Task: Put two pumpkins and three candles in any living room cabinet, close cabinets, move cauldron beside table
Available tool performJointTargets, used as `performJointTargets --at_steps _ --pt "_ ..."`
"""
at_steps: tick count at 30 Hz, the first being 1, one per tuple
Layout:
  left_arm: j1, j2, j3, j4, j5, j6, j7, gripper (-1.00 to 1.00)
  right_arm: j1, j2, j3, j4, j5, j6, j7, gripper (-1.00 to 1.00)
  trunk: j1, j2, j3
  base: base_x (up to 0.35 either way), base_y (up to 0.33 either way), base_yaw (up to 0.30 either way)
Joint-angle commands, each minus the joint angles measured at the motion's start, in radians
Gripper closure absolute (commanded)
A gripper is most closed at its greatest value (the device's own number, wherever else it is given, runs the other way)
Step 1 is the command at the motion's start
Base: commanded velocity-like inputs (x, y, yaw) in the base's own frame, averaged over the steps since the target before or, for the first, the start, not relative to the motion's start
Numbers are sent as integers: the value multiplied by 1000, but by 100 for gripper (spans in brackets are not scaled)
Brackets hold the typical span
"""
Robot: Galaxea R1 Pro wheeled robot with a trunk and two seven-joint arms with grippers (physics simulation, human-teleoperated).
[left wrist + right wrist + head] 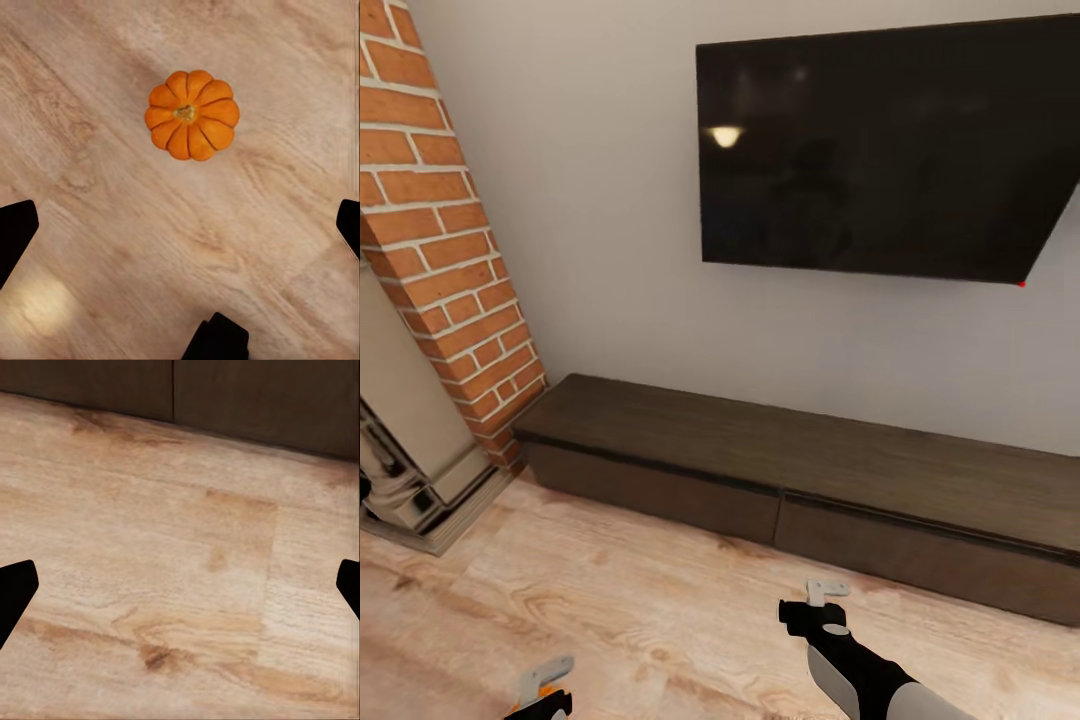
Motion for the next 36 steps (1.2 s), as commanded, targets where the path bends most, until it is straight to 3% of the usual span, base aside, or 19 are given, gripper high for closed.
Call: performJointTargets --at_steps 1,24,36 --pt "0 2 -9 -3 4 6 8 -100 -1 0 9 -1 -8 -1 -6 -100 0 0 -1 0 -2 -274" --pt "0 3 -9 -3 4 4 8 -100 -1 1 9 -1 -8 -1 -6 -100 0 0 -1 0 0 -274" --pt "0 3 -9 -3 5 4 8 -100 -1 1 10 -1 -8 -1 -6 -100 0 0 -1 0 121 -263"
